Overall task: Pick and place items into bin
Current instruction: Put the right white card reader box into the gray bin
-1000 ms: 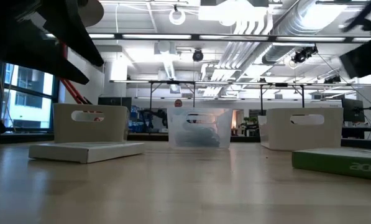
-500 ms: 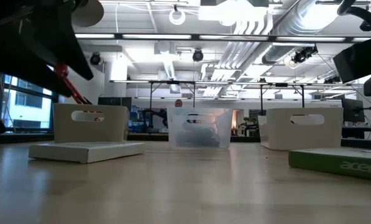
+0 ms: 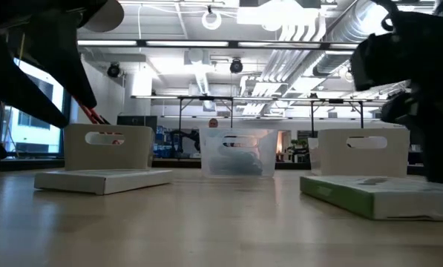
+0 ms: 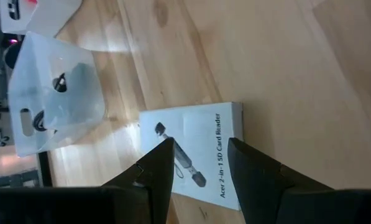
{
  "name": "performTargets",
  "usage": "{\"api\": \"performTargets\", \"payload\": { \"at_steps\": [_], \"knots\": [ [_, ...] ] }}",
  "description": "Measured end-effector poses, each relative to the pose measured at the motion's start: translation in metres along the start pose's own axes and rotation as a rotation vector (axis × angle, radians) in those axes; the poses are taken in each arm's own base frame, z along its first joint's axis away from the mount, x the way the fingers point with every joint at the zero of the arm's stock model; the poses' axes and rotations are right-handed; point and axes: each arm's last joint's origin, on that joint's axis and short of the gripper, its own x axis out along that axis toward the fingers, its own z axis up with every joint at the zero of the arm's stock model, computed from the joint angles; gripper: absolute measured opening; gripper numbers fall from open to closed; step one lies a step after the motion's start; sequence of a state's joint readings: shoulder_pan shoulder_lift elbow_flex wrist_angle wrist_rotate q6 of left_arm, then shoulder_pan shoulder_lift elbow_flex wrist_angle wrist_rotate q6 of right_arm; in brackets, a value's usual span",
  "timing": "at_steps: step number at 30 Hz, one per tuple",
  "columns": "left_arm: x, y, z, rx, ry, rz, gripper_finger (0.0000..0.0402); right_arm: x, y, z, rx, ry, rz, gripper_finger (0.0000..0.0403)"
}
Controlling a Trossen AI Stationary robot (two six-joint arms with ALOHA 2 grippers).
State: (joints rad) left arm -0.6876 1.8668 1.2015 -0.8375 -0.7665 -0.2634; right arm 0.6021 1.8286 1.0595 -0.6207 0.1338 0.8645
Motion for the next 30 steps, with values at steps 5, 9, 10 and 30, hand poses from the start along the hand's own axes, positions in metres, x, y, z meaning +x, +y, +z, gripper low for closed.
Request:
{"api": "performTargets", "payload": {
  "at_steps": [5, 9, 10, 30],
  "knots": [
    [0.000, 0.000, 0.000, 0.001, 0.007, -0.017, 0.0138, 0.002, -0.007, 0.009, -0.107, 0.032, 0.033, 0.0142],
    [0.000, -0.001, 0.000, 0.000, 0.009, -0.024, 0.0138, 0.003, -0.017, 0.018, -0.142, 0.081, 0.082, 0.0142],
    [0.000, -0.001, 0.000, -0.002, 0.009, -0.025, 0.0138, 0.004, -0.019, 0.020, -0.146, 0.084, 0.088, 0.0142],
    [-0.003, 0.003, -0.007, -0.101, 0.057, -0.032, 0.0138, 0.006, -0.030, 0.055, -0.163, -0.081, 0.195, 0.0142]
  ]
}}
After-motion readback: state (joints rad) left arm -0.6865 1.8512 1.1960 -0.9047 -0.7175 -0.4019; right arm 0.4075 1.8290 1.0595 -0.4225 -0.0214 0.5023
